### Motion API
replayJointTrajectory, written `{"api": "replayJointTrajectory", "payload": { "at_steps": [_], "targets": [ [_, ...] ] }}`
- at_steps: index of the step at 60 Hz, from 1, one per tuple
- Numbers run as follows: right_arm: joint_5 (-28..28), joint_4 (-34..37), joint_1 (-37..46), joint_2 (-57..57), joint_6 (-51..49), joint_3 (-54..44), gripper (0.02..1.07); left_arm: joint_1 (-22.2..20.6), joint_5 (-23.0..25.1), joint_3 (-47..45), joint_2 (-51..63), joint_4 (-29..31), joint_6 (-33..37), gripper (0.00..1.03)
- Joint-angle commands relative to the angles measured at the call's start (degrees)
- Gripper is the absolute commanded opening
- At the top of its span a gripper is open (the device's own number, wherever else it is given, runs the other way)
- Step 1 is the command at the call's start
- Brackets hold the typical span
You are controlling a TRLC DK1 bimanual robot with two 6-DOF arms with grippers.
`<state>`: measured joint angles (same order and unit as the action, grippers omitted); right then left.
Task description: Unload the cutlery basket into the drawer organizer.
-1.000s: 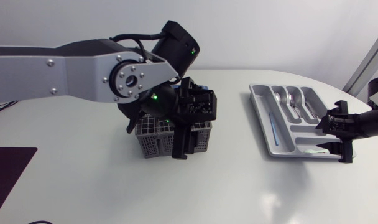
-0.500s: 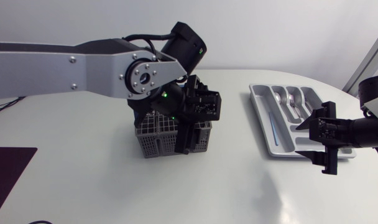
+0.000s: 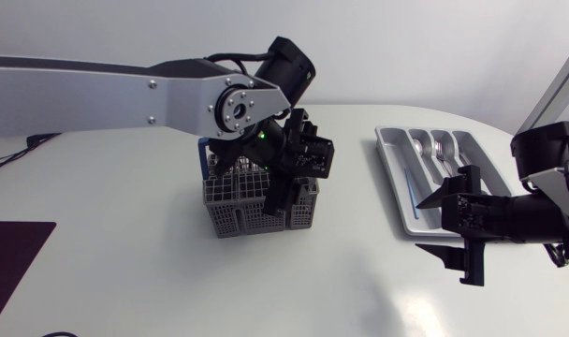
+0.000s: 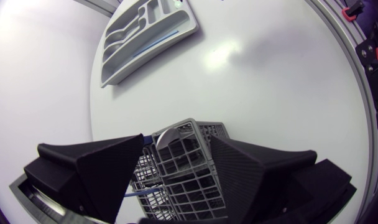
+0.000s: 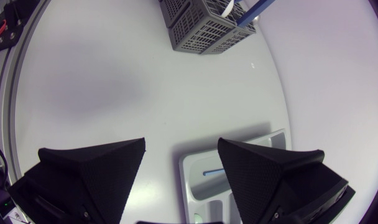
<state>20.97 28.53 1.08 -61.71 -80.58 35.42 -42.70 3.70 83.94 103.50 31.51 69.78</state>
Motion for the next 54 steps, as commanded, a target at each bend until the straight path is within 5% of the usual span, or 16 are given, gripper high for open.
{"api": "replayJointTrajectory", "payload": {
  "at_steps": [1,13,25,34,54],
  "targets": [
    [-0.1,0.6,-1.7,0.9,2.7,-1.8,0.86,0.7,-0.6,3.0,2.2,0.3,3.1,0.86],
    [-0.2,0.6,-3.7,1.8,4.2,-2.9,0.86,1.1,-1.8,4.4,4.3,0.3,5.2,0.85],
    [-0.4,0.6,-5.2,2.5,5.3,-3.1,0.86,1.6,-2.3,5.6,5.7,0.4,6.6,0.77],
    [-0.4,0.2,-5.7,2.5,6.0,-3.2,0.86,1.5,-2.4,5.6,6.0,0.4,9.1,0.6],
    [-0.4,0.2,-6.1,3.3,6.5,-3.9,0.86,0.9,-2.4,5.3,6.8,0.2,9.3,0.49]
  ]
}}
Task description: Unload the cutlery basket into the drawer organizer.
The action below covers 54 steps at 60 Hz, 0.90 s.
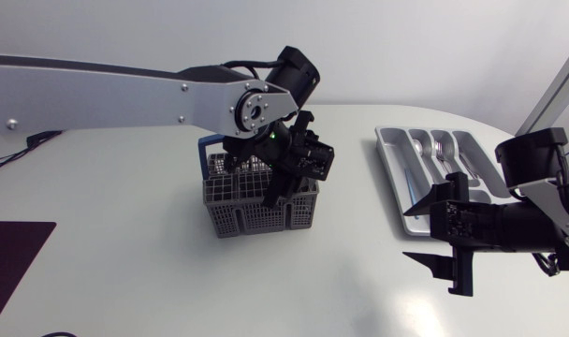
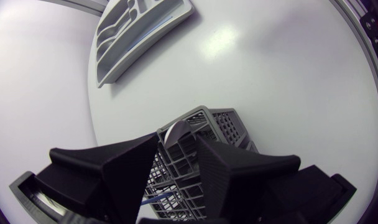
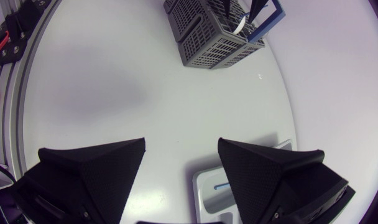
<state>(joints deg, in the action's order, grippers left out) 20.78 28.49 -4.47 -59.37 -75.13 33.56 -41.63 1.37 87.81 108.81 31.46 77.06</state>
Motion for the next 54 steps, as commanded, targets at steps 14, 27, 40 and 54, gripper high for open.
{"api": "replayJointTrajectory", "payload": {
  "at_steps": [14,27,40,54],
  "targets": [
    [-0.2,0.4,-0.6,1.7,1.1,-2.6,0.86,-0.4,0.0,1.2,2.0,-0.2,2.6,0.27],
    [-0.2,0.2,-0.8,1.8,1.2,-3.3,0.86,-0.8,0.0,1.0,2.5,-0.7,2.4,0.23],
    [-0.2,0.2,-1.4,2.6,1.8,-3.5,0.86,-1.3,0.0,0.7,1.6,-0.7,1.6,0.18],
    [-1.0,0.7,-3.4,4.6,3.2,-3.7,0.86,-1.5,0.1,-0.1,-2.1,-0.5,-1.9,0.18]
  ]
}}
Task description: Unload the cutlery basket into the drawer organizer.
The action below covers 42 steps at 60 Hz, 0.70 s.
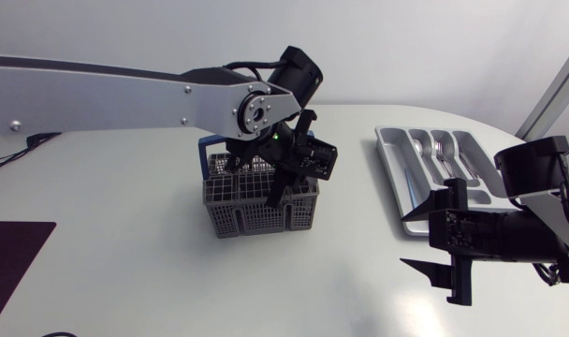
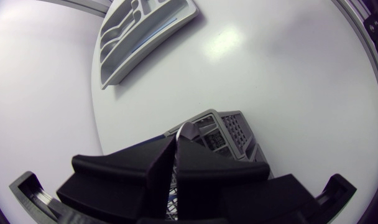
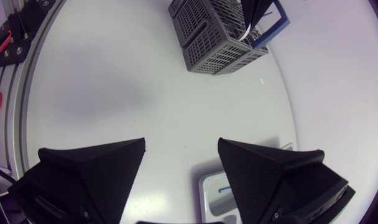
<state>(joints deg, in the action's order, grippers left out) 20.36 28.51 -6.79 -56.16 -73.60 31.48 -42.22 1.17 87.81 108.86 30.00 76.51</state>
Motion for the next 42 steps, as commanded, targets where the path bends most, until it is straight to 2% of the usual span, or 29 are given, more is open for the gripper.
{"api": "replayJointTrajectory", "payload": {
  "at_steps": [1,22,42],
  "targets": [
    [-0.8,0.8,-1.3,1.8,1.8,-1.6,0.86,-0.9,0.3,-0.1,-2.4,0.9,-1.5,0.18],
    [-2.3,4.1,-5.9,9.3,7.4,-0.8,0.87,-1.9,0.7,-2.4,-11.3,2.6,-7.1,0.18],
    [-8.2,0.8,-16.0,12.7,18.9,-0.5,0.87,-2.9,0.7,-6.1,-16.3,2.6,-10.6,0.18]
  ]
}}
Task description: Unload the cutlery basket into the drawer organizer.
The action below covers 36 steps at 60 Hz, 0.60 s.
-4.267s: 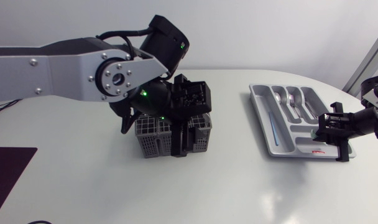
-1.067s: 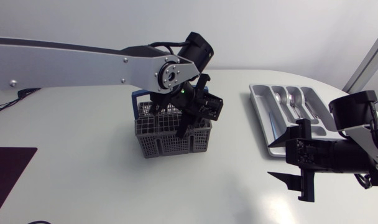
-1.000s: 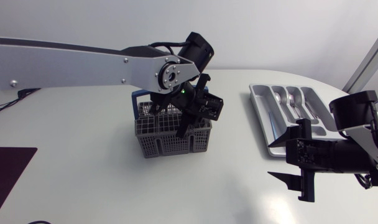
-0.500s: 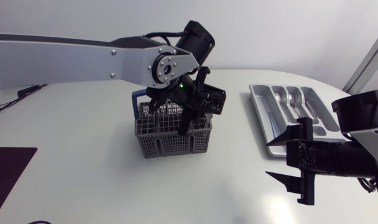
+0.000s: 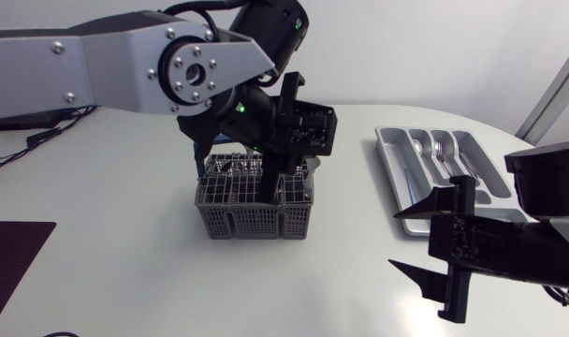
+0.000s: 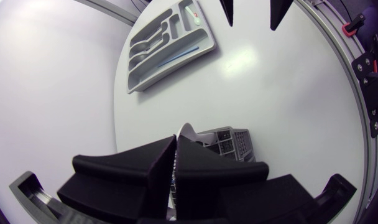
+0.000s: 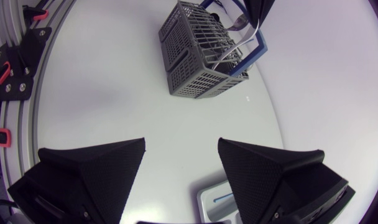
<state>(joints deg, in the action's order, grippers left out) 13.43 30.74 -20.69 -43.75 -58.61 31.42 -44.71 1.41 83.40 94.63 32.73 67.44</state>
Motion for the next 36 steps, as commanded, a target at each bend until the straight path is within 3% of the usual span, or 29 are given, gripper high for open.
{"api": "replayJointTrajectory", "payload": {
  "at_steps": [1,15,19,24,36],
  "targets": [
    [-1.9,-1.7,-3.0,0.2,4.8,-0.4,0.87,-0.4,0.3,-1.7,-2.1,-0.1,-1.7,0.18],
    [-4.7,-4.7,-5.2,-2.0,9.6,0.1,0.88,-0.2,-0.1,-4.4,-2.9,-1.2,-5.3,0.18],
    [-4.7,-5.0,-5.4,-2.0,9.7,-0.2,0.88,0.0,-0.6,-7.2,-3.8,-4.5,-6.3,0.18],
    [-4.7,-5.0,-5.5,-2.0,9.6,-0.7,0.88,0.0,-1.2,-10.8,-5.3,-9.4,-6.2,0.18],
    [-4.4,-4.7,-5.5,-1.9,9.2,-1.4,0.88,-0.3,-1.4,-9.9,-5.7,-10.4,-3.0,0.18]
  ]
}}
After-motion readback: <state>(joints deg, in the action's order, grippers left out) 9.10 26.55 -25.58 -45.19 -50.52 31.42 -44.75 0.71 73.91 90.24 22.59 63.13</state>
